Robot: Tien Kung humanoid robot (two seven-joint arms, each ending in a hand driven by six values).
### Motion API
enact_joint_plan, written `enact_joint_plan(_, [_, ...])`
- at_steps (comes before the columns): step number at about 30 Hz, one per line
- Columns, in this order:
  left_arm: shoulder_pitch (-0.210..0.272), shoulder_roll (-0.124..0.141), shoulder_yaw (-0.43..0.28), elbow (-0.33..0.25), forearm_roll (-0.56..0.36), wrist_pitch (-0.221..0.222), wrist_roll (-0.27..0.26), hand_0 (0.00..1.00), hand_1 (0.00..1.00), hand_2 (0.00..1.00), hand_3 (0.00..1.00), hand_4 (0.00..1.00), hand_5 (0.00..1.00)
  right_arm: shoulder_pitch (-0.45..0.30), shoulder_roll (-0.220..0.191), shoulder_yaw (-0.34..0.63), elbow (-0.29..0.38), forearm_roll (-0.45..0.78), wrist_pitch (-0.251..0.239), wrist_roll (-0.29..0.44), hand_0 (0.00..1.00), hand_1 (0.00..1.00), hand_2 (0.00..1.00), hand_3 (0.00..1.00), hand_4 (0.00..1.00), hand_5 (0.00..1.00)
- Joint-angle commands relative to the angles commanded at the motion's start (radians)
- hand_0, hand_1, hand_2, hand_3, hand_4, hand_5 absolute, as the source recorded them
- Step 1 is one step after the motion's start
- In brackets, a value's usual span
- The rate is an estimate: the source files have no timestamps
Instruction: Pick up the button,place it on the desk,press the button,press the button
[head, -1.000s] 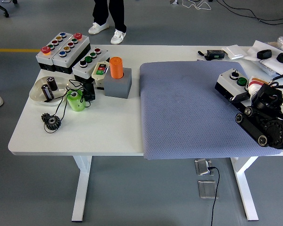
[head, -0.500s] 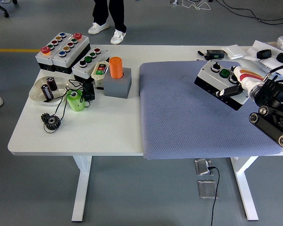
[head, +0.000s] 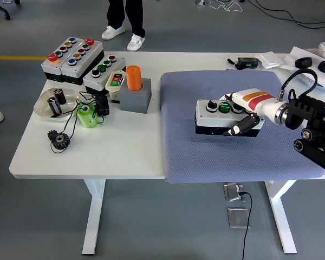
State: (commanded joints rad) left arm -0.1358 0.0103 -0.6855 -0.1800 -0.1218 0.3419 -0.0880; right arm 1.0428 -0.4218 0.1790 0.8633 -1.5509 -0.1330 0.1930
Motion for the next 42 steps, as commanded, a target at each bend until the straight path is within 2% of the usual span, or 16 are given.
enact_joint_plan(5, [-0.005, -0.002, -0.01, 0.0, 0.006, 0.001, 0.001, 0.655, 0.702, 0.724, 0.495, 0.316, 0.953, 0.005, 0.017, -0.019, -0.042, -0.007, -0.035, 0.07, 0.119, 0.002, 0.154, 0.312, 0.518, 0.204])
enact_joint_plan(6, [-0.005, -0.002, -0.009, 0.0, 0.007, 0.001, 0.001, 0.655, 0.702, 0.723, 0.495, 0.316, 0.953, 0.007, 0.023, -0.022, -0.055, -0.014, -0.032, 0.078, 0.157, 0.017, 0.19, 0.354, 0.519, 0.194])
enact_joint_plan(10, [-0.006, -0.002, -0.008, 0.0, 0.008, 0.0, 0.001, 0.655, 0.702, 0.723, 0.495, 0.316, 0.953, 0.003, 0.032, -0.026, -0.081, -0.016, -0.039, 0.097, 0.157, 0.017, 0.19, 0.354, 0.519, 0.194])
enact_joint_plan(11, [-0.006, -0.003, -0.008, 0.0, 0.008, 0.001, 0.001, 0.655, 0.702, 0.723, 0.495, 0.316, 0.953, 0.002, 0.033, -0.026, -0.084, -0.016, -0.041, 0.099, 0.157, 0.017, 0.19, 0.354, 0.519, 0.194])
enact_joint_plan(12, [-0.006, -0.003, -0.009, 0.0, 0.009, 0.001, 0.001, 0.655, 0.702, 0.724, 0.495, 0.316, 0.952, 0.0, 0.035, -0.027, -0.089, -0.017, -0.046, 0.101, 0.212, 0.074, 0.254, 0.41, 0.513, 0.167])
enact_joint_plan(17, [-0.007, -0.004, -0.011, 0.0, 0.016, 0.002, 0.003, 0.655, 0.702, 0.724, 0.495, 0.316, 0.952, -0.007, 0.041, -0.029, -0.1, -0.026, -0.062, 0.098, 0.212, 0.074, 0.254, 0.41, 0.513, 0.167])
enact_joint_plan(18, [-0.007, -0.004, -0.012, 0.0, 0.017, 0.002, 0.003, 0.655, 0.702, 0.724, 0.495, 0.316, 0.951, -0.009, 0.043, -0.029, -0.103, -0.027, -0.064, 0.097, 0.26, 0.106, 0.291, 0.44, 0.516, 0.15])
enact_joint_plan(23, [-0.008, -0.004, -0.011, 0.0, 0.018, 0.002, 0.005, 0.655, 0.702, 0.724, 0.495, 0.316, 0.951, -0.011, 0.048, -0.029, -0.117, -0.027, -0.062, 0.089, 0.26, 0.106, 0.291, 0.44, 0.516, 0.15])
enact_joint_plan(24, [-0.008, -0.004, -0.011, 0.0, 0.018, 0.002, 0.005, 0.655, 0.702, 0.724, 0.494, 0.317, 0.951, -0.011, 0.049, -0.029, -0.119, -0.028, -0.062, 0.088, 0.32, 0.143, 0.321, 0.454, 0.522, 0.159])
enact_joint_plan(29, [-0.012, -0.004, -0.016, 0.0, 0.021, 0.003, 0.005, 0.655, 0.702, 0.724, 0.494, 0.317, 0.951, -0.007, 0.051, -0.038, -0.123, -0.034, -0.064, 0.084, 0.32, 0.143, 0.321, 0.454, 0.522, 0.159])
enact_joint_plan(30, [-0.012, -0.004, -0.016, 0.0, 0.021, 0.003, 0.006, 0.656, 0.701, 0.724, 0.494, 0.317, 0.95, -0.006, 0.052, -0.039, -0.123, -0.034, -0.064, 0.084, 0.452, 0.286, 0.425, 0.536, 0.543, 0.16])
enact_joint_plan(35, [-0.011, -0.005, -0.016, 0.0, 0.018, 0.002, 0.004, 0.656, 0.701, 0.724, 0.494, 0.317, 0.95, -0.007, 0.058, -0.055, -0.13, -0.052, -0.075, 0.082, 0.452, 0.286, 0.425, 0.536, 0.543, 0.16])
enact_joint_plan(36, [-0.011, -0.005, -0.016, 0.0, 0.018, 0.002, 0.004, 0.655, 0.701, 0.723, 0.493, 0.317, 0.95, -0.007, 0.058, -0.056, -0.13, -0.053, -0.075, 0.082, 0.548, 0.465, 0.546, 0.593, 0.55, 0.152])
enact_joint_plan(41, [-0.013, -0.006, -0.016, 0.0, 0.016, 0.002, 0.004, 0.655, 0.701, 0.723, 0.493, 0.317, 0.95, -0.007, 0.062, -0.057, -0.135, -0.083, -0.057, 0.04, 0.548, 0.465, 0.546, 0.593, 0.55, 0.152])
enact_joint_plan(42, [-0.014, -0.005, -0.015, 0.0, 0.015, 0.002, 0.004, 0.655, 0.701, 0.723, 0.493, 0.317, 0.951, -0.007, 0.062, -0.057, -0.137, -0.085, -0.056, 0.037, 0.603, 0.581, 0.655, 0.719, 0.613, 0.15])
